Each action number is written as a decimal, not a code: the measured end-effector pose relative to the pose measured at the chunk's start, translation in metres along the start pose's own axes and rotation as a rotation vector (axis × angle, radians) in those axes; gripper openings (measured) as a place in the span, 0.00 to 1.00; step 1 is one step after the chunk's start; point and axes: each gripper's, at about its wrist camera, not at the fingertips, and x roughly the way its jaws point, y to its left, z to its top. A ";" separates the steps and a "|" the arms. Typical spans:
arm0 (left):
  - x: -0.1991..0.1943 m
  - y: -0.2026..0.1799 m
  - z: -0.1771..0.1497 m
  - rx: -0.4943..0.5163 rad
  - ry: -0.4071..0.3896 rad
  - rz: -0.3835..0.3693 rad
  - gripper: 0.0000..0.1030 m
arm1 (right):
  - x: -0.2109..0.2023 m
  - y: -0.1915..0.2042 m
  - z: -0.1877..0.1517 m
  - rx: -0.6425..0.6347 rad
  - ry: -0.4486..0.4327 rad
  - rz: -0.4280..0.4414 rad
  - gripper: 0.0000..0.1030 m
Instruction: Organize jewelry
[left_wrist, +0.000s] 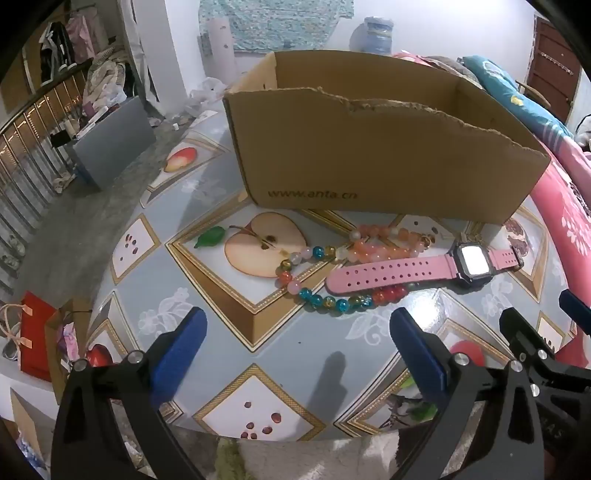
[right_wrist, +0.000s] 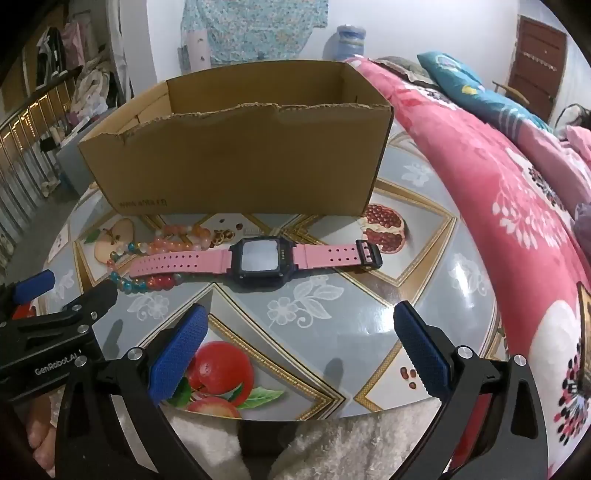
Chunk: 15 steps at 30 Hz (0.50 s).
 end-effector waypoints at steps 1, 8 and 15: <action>0.000 0.000 0.000 0.002 -0.001 0.001 0.94 | 0.000 0.000 0.000 0.001 0.000 0.000 0.93; 0.000 -0.005 -0.001 -0.004 -0.004 0.016 0.94 | 0.002 -0.004 -0.001 0.007 -0.011 -0.002 0.93; 0.003 0.008 -0.003 -0.034 0.013 -0.004 0.94 | 0.005 -0.005 0.002 0.001 -0.013 -0.011 0.93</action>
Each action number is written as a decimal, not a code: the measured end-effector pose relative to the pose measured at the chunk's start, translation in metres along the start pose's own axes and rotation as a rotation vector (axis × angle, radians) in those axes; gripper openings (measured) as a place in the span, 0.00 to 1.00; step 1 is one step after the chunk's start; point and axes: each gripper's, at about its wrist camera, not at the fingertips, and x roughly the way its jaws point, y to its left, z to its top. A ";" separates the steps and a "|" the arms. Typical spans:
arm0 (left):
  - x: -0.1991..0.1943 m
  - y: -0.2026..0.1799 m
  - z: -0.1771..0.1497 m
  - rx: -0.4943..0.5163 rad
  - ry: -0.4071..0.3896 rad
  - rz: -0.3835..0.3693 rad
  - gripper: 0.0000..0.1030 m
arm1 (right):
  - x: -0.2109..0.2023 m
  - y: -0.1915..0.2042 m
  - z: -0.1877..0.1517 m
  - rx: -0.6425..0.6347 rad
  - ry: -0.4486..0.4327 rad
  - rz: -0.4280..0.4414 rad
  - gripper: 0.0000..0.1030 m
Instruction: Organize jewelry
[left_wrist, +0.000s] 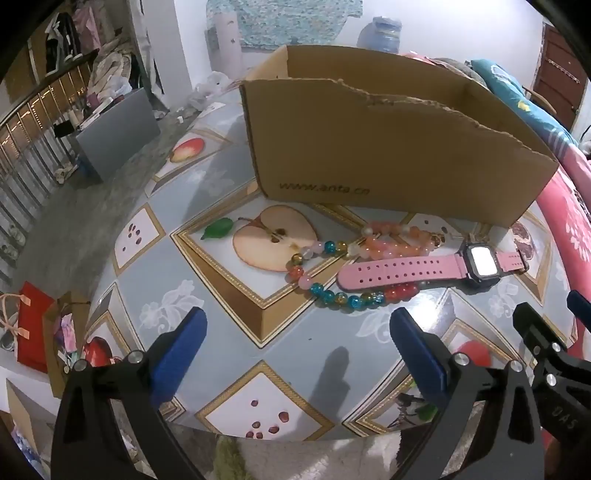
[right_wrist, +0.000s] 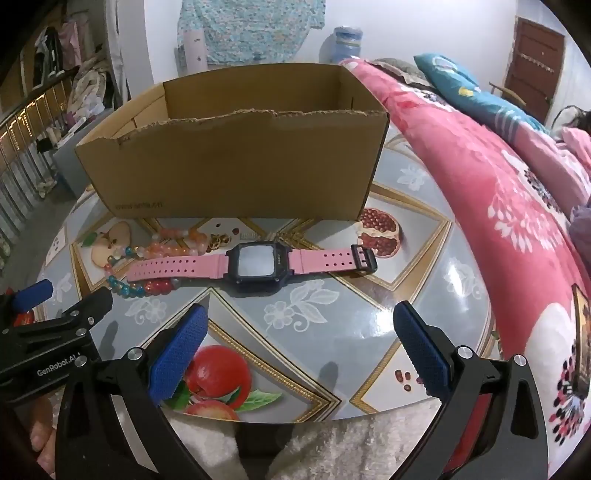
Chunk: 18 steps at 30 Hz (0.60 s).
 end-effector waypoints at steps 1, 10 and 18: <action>0.001 0.001 0.000 -0.002 0.002 0.000 0.94 | -0.001 0.001 0.000 -0.002 -0.001 0.001 0.93; 0.000 0.002 -0.001 -0.008 0.007 -0.007 0.94 | -0.003 0.004 0.002 -0.008 0.005 0.002 0.93; 0.001 0.003 0.000 -0.011 0.008 -0.009 0.94 | -0.005 0.005 0.002 -0.008 0.010 0.005 0.93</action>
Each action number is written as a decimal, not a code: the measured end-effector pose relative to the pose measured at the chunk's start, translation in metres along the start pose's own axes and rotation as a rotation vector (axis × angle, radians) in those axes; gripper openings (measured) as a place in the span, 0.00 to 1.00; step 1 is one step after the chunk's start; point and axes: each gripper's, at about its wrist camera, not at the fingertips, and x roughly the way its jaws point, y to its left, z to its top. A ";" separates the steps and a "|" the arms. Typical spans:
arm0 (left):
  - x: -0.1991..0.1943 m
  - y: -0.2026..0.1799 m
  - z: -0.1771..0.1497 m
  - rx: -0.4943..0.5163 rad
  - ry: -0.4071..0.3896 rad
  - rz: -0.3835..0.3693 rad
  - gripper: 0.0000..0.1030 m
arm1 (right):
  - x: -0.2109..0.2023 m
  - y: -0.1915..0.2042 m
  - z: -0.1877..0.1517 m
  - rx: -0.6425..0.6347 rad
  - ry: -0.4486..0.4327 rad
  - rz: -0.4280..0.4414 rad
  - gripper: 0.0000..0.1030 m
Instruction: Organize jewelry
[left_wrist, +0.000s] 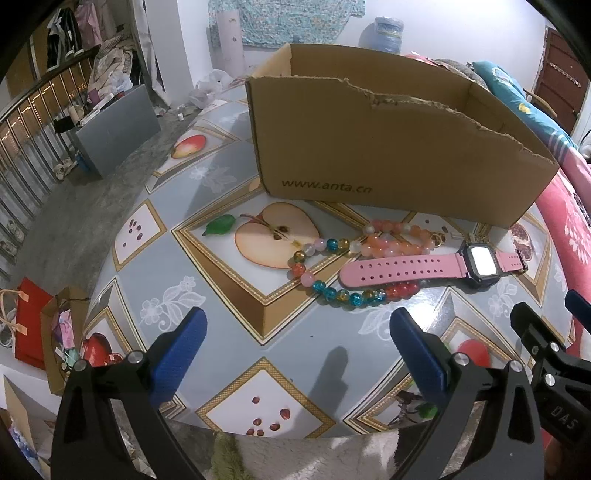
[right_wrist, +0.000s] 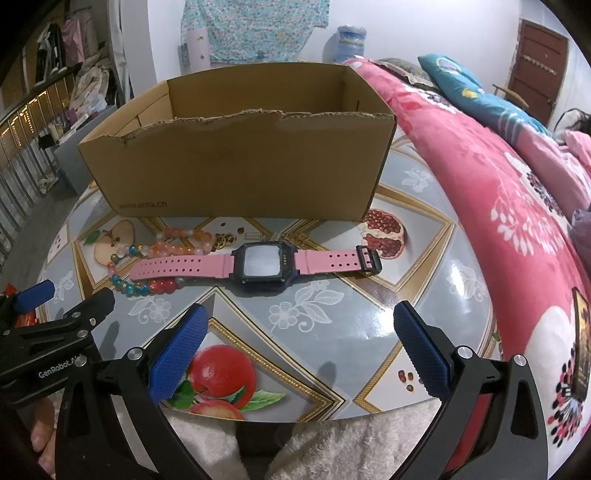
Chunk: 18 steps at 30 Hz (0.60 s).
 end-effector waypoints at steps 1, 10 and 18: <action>0.000 0.000 0.000 0.000 0.000 0.000 0.94 | 0.001 0.000 0.000 -0.001 0.001 0.000 0.93; -0.001 0.001 0.000 -0.005 -0.004 0.004 0.94 | 0.001 0.001 0.000 -0.003 0.002 0.000 0.93; -0.003 0.004 -0.002 -0.003 -0.011 0.001 0.94 | -0.005 0.001 -0.003 0.000 -0.004 -0.014 0.93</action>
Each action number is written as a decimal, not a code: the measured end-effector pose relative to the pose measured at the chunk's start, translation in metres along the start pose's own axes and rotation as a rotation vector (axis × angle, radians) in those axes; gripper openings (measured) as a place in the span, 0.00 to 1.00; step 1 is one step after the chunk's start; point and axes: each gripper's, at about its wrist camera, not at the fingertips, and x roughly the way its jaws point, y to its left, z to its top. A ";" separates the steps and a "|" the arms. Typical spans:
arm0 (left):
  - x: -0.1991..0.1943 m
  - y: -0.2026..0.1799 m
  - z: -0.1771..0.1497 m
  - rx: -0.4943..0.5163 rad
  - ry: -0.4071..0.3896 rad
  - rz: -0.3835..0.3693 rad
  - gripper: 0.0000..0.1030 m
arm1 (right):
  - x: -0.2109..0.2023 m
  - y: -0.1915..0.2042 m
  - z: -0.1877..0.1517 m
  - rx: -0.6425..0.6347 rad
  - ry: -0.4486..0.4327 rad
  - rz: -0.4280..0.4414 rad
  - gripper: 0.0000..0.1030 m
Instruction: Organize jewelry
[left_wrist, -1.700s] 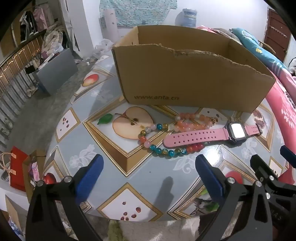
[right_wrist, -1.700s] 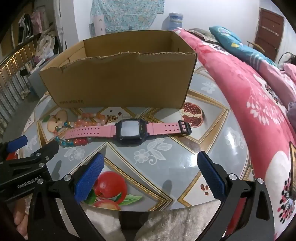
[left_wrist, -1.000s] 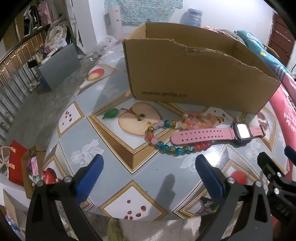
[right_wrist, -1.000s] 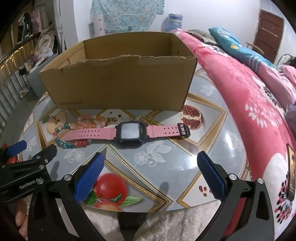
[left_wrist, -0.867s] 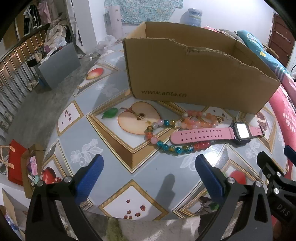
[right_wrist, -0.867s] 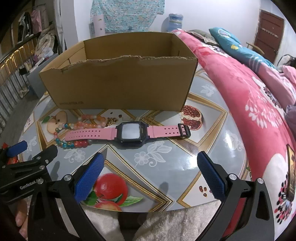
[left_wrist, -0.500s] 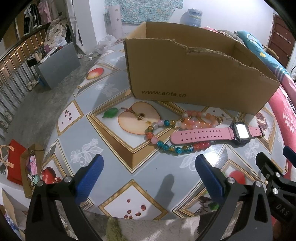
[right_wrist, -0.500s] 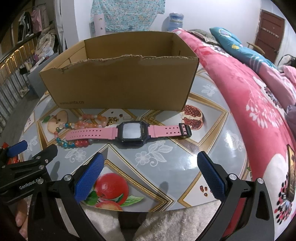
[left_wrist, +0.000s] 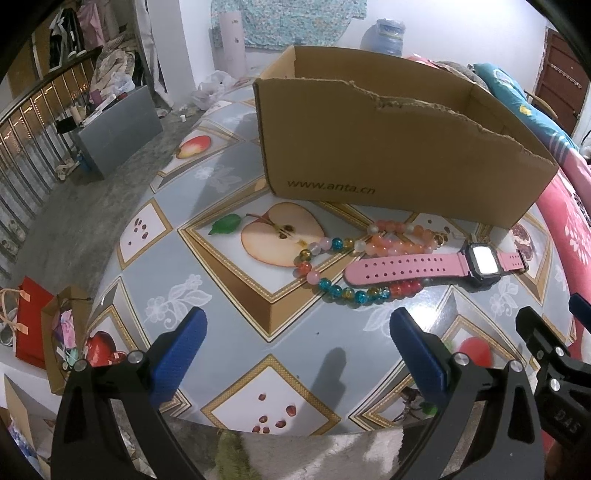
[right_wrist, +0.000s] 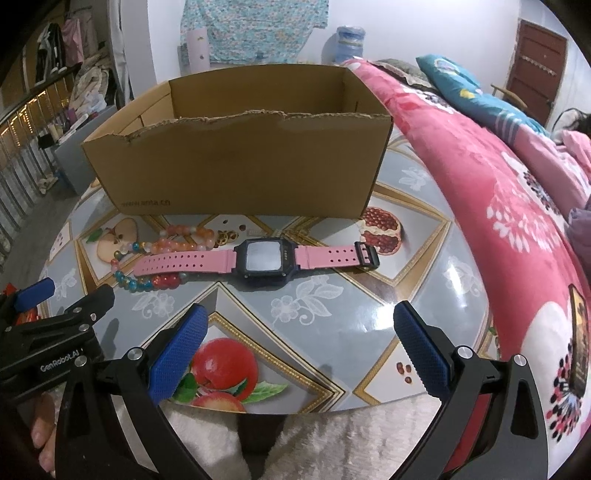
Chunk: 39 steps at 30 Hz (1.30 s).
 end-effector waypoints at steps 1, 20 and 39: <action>0.000 0.000 -0.001 0.000 0.000 -0.001 0.94 | -0.002 0.000 -0.001 0.001 -0.003 -0.004 0.93; 0.039 -0.001 -0.006 0.114 0.048 -0.012 0.94 | 0.026 0.004 -0.011 -0.055 0.048 -0.013 0.93; 0.053 -0.003 0.012 0.190 0.066 -0.072 0.96 | 0.040 -0.026 -0.017 -0.181 -0.046 0.212 0.93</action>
